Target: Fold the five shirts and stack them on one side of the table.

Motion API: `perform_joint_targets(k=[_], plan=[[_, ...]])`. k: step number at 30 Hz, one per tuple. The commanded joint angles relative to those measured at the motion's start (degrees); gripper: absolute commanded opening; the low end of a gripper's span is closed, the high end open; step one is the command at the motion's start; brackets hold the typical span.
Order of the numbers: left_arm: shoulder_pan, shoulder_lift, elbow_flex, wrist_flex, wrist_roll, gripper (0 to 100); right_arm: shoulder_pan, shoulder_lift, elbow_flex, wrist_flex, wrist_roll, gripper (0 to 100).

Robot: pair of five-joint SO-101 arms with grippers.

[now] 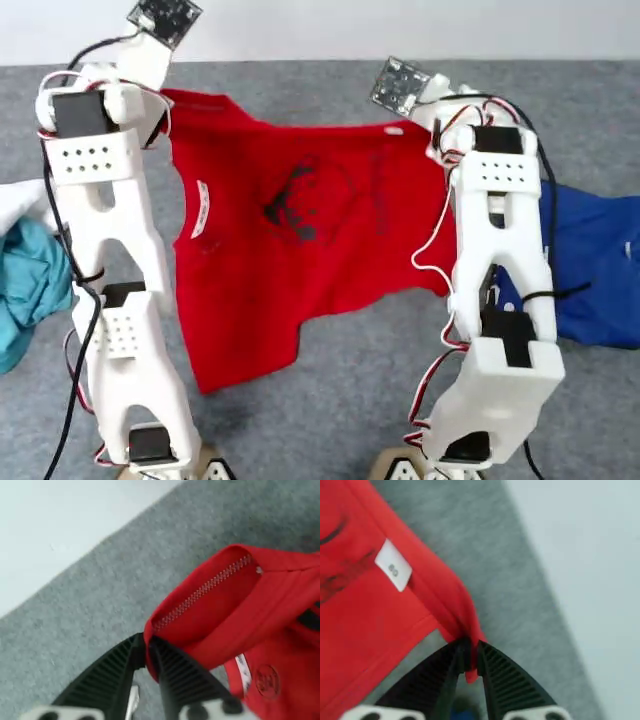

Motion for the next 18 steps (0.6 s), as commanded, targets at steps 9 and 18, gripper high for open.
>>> perform_joint_targets(k=[9, 18], plan=[[-0.18, -19.52, 28.88, 1.85, -4.48, 0, 1.27, -5.41, -3.87, 21.41, 0.26, 1.0], [3.78, -45.89, 71.16, 1.67, -11.34, 0, 2.77, -5.32, -3.87, 34.07, 0.35, 1.1]])
